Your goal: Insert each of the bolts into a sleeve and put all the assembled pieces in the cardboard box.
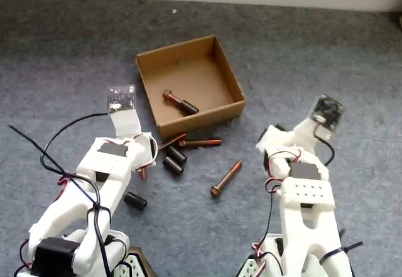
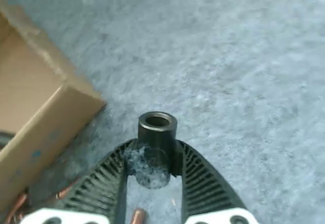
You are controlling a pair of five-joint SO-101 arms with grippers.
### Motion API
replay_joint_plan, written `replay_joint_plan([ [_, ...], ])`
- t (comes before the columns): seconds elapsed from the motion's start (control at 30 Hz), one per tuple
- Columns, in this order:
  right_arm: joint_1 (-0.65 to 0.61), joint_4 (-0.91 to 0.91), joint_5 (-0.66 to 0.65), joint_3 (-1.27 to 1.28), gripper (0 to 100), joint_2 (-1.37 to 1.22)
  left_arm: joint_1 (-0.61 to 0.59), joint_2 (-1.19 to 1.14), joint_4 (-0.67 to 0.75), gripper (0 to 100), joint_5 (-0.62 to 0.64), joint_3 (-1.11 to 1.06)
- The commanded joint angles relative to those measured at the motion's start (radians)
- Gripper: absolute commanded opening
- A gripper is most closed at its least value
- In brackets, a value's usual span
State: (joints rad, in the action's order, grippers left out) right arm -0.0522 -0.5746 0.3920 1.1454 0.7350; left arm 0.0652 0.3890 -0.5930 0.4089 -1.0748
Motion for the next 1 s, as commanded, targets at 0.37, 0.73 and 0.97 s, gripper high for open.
replay_joint_plan([
  [0.37,-0.349,-0.067,-0.299,-0.005,0.5,0.390,-0.001,0.777,-0.069,0,-0.103,0.031],
  [0.73,-0.662,-0.071,-0.427,0.067,0.5,0.582,0.002,1.119,-0.035,0,-0.097,0.013],
  [0.97,-0.799,0.153,-0.586,0.208,0.5,0.659,0.102,1.316,-0.035,0,-0.103,-0.079],
])
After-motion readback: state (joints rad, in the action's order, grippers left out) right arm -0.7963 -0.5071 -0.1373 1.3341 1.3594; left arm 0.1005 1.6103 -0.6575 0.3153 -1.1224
